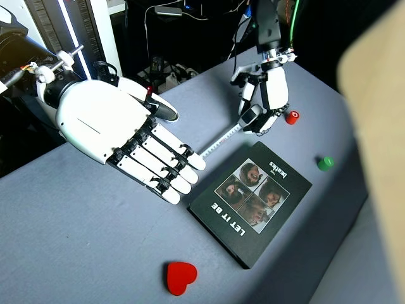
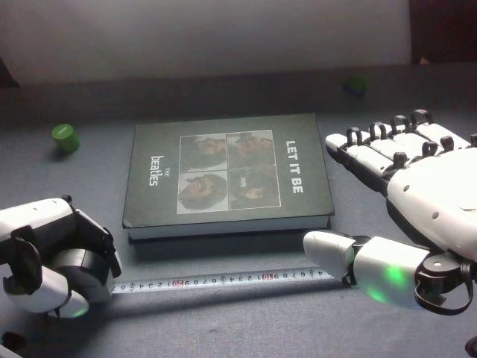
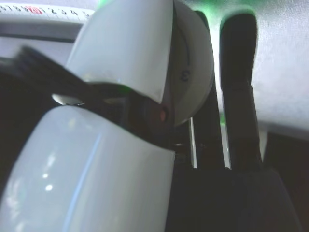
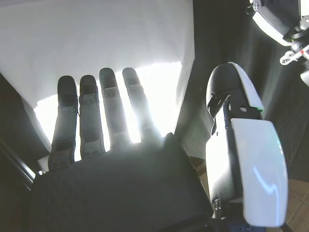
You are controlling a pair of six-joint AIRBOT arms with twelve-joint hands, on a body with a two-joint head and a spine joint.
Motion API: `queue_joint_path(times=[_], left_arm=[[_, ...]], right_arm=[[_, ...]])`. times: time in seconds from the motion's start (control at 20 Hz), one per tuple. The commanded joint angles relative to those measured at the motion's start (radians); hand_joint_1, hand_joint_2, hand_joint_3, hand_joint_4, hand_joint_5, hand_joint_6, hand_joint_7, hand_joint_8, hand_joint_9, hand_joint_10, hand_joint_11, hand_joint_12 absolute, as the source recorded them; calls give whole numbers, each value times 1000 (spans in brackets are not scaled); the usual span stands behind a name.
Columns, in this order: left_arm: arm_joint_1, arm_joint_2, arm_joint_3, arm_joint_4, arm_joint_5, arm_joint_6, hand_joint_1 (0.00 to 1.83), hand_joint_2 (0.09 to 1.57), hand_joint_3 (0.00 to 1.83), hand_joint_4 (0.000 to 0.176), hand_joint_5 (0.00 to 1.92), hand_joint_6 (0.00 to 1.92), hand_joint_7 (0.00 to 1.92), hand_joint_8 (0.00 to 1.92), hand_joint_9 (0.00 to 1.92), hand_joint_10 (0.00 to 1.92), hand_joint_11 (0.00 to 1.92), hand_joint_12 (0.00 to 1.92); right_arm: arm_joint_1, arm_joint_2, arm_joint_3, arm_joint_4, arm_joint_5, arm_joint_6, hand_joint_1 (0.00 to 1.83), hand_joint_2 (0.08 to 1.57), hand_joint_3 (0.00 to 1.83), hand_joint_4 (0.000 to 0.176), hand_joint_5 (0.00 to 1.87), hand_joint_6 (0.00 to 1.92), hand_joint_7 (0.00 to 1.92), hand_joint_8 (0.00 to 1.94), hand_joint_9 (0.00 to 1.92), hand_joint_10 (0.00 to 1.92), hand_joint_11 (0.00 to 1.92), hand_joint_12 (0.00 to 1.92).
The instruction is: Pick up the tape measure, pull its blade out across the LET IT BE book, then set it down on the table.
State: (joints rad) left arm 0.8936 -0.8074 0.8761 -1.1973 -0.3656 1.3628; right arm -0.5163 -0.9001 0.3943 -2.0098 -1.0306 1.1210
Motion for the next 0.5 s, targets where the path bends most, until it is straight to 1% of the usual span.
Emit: queue_joint_path(times=[0.0, 0.05, 0.1, 0.15, 0.2, 0.25, 0.3, 0.35, 0.4, 0.45], left_arm=[[-2, -1, 0, 14, -75, -6, 1367, 1143, 1, 0, 913, 974, 858, 1096, 879, 1329, 846, 1101], [0, -1, -1, 14, -77, -6, 1351, 1177, 5, 0, 871, 1081, 751, 1215, 819, 1403, 781, 1081], [1, -1, -1, 15, -78, -6, 1208, 1195, 1, 0, 860, 1168, 770, 1275, 751, 976, 721, 1057], [4, 0, -2, 15, -81, -6, 1184, 1193, 0, 12, 873, 1168, 782, 1270, 786, 747, 709, 1039], [5, 0, -2, 15, -84, -6, 1179, 1193, 0, 7, 889, 1165, 773, 1268, 820, 548, 688, 1022], [6, 0, -2, 15, -89, -6, 1178, 1193, 1, 0, 896, 1161, 756, 1286, 812, 495, 652, 1022], [6, 0, -2, 15, -89, -8, 1116, 1188, 1, 0, 846, 1188, 733, 659, 793, 457, 610, 1019], [6, 0, -4, 15, -92, -11, 1070, 1196, 0, 0, 822, 1219, 791, 309, 771, 393, 553, 1011], [6, 0, -6, 15, -96, -13, 1039, 1203, 0, 0, 807, 1244, 826, 141, 766, 344, 524, 1011], [6, 0, -8, 15, -100, -15, 1010, 1203, 1, 16, 803, 1251, 827, 56, 762, 302, 508, 1009]], right_arm=[[4, 3, -4, -83, -58, 5, 0, 1141, 1, 17, 92, 0, 110, 0, 81, 0, 0, 442], [4, 3, -4, -83, -58, 5, 0, 1141, 1, 17, 88, 0, 110, 0, 80, 0, 0, 444], [4, 3, -4, -83, -58, 5, 0, 1141, 0, 16, 82, 0, 103, 0, 82, 0, 0, 456], [4, 3, -4, -83, -58, 5, 0, 1141, 0, 16, 81, 0, 104, 1, 85, 2, 0, 461], [4, 3, -4, -83, -58, 5, 0, 1142, 0, 16, 89, 3, 121, 4, 99, 5, 0, 499], [4, 3, -4, -83, -57, 5, 0, 1142, 0, 15, 93, 2, 125, 3, 103, 4, 0, 513], [4, 3, -4, -83, -57, 5, 0, 1142, 0, 15, 94, 2, 126, 2, 105, 3, 0, 524], [4, 3, -4, -83, -57, 5, 0, 1142, 0, 14, 94, 1, 126, 2, 106, 3, 0, 527], [4, 3, -4, -83, -57, 5, 0, 1144, 1, 13, 92, 0, 121, 0, 99, 0, 0, 528], [4, 3, -4, -83, -57, 5, 0, 1145, 1, 13, 86, 0, 114, 0, 90, 1, 0, 509]])
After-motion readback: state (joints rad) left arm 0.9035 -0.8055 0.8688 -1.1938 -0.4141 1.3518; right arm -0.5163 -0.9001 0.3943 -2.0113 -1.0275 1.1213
